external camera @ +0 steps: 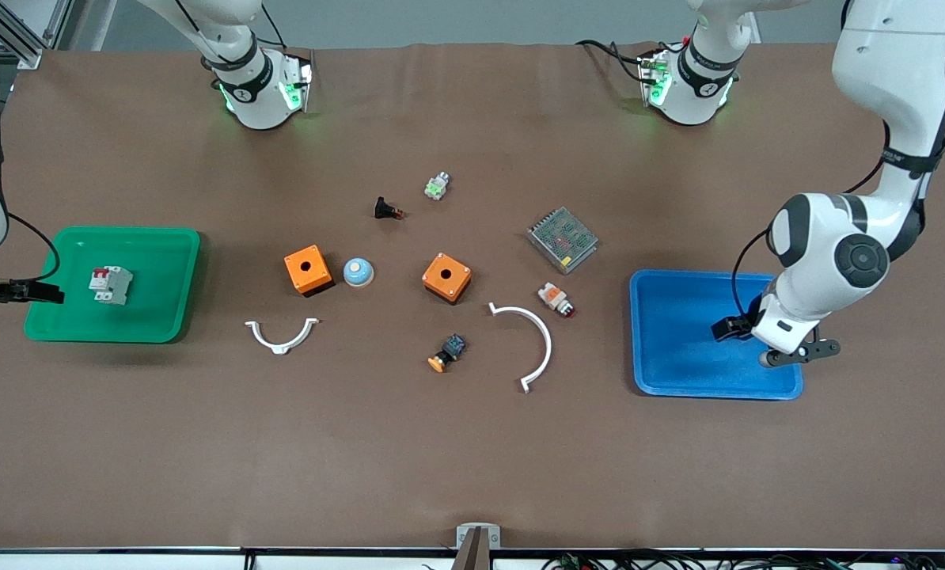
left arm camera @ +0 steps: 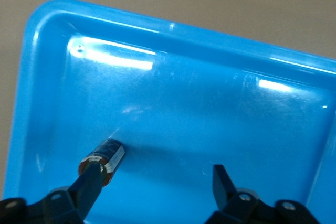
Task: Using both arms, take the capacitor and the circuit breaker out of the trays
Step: 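Grasp the capacitor with the left gripper while the right gripper grasps the breaker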
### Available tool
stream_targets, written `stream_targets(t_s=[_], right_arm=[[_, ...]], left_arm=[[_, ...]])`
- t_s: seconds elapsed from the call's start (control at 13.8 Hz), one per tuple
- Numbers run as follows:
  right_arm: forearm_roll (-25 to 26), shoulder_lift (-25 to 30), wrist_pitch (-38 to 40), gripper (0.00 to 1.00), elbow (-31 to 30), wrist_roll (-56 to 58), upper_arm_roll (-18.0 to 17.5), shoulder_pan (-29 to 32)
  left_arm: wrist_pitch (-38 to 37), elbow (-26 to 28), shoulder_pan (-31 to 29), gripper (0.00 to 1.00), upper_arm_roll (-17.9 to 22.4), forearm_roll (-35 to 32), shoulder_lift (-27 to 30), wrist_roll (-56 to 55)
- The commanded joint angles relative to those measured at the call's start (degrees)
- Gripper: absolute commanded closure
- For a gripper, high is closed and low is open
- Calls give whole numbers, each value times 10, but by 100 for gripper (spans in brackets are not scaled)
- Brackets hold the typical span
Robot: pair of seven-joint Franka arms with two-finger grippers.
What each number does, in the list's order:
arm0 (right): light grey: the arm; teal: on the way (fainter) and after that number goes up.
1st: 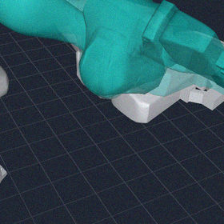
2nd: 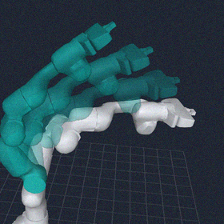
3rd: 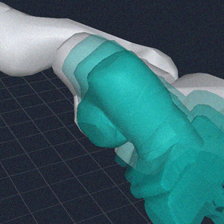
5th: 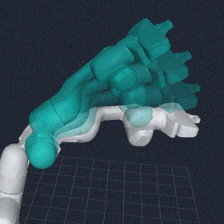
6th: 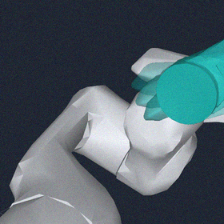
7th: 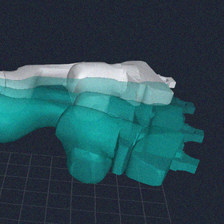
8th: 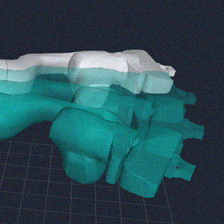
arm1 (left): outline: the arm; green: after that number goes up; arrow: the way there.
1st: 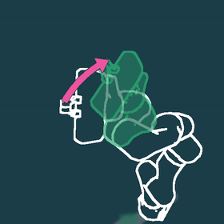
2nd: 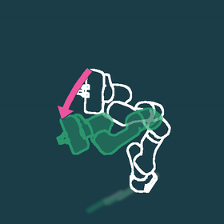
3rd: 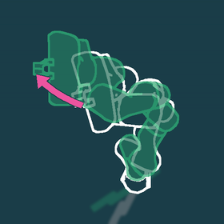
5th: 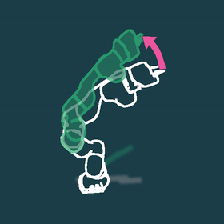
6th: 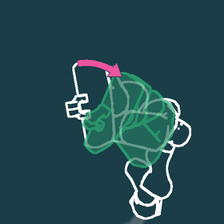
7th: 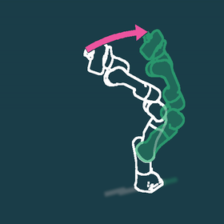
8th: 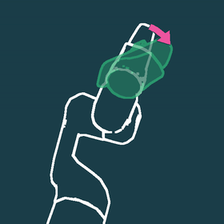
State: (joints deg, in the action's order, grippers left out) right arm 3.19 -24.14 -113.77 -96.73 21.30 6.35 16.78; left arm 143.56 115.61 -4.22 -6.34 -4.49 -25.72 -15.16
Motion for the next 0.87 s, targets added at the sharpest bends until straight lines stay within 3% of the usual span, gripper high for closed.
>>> stream_targets(t_s=[0.0,0.22,0.36,0.8], right_arm=[[-18,0,-64,0,-49,25,-9,18],[-20,1,-116,0,-110,25,-11,34],[-48,2,-124,0,-138,30,-10,40],[-57,2,-160,0,-181,52,-9,54]], left_arm=[[9,9,-5,10,-2,-7,8,-6],[8,9,-17,10,0,-9,7,-5],[8,9,-38,10,0,-11,2,-1],[9,9,-50,14,-1,-11,-19,0]])
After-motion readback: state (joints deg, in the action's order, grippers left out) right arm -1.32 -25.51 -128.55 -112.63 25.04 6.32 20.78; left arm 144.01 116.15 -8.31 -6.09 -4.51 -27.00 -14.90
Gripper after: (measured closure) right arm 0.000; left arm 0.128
